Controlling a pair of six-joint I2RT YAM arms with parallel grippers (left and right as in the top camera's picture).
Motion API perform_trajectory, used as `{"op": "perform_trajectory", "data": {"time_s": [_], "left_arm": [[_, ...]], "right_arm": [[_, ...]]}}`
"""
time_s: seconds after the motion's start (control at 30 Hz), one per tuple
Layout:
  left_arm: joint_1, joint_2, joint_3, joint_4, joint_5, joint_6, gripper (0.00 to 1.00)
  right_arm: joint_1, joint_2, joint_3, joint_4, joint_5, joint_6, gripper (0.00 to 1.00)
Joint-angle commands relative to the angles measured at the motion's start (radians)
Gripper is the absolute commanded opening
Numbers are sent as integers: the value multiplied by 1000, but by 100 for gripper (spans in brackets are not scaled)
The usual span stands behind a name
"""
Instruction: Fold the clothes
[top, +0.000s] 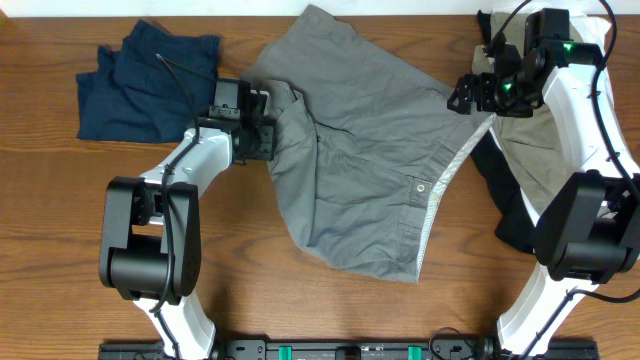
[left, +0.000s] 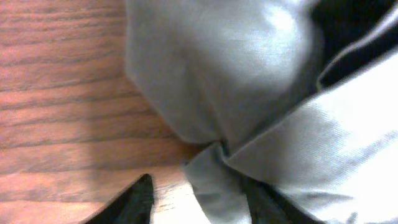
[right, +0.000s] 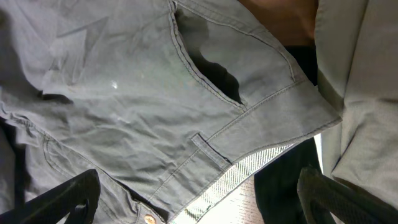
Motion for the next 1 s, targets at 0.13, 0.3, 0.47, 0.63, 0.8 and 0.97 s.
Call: {"op": "perform_trajectory", "data": {"time_s": [0.13, 0.3, 0.47, 0.63, 0.8, 0.97], "left_arm": [[3, 17, 1, 2, 116, 42, 42], [3, 18, 1, 2, 116, 42, 42], [2, 18, 1, 2, 134, 42, 21], [2, 18, 1, 2, 165, 42, 6], [9, 9, 1, -2, 162, 41, 6], [63, -95, 15, -109, 122, -17, 6]], "right_arm": [[9, -36, 11, -1, -14, -14, 99], [9, -36, 11, -2, -14, -14, 99], [9, -36, 11, -2, -14, -14, 99], [9, -36, 11, -4, -14, -14, 99], [9, -36, 11, -5, -14, -14, 99], [9, -36, 11, -6, -14, -14, 99]]}}
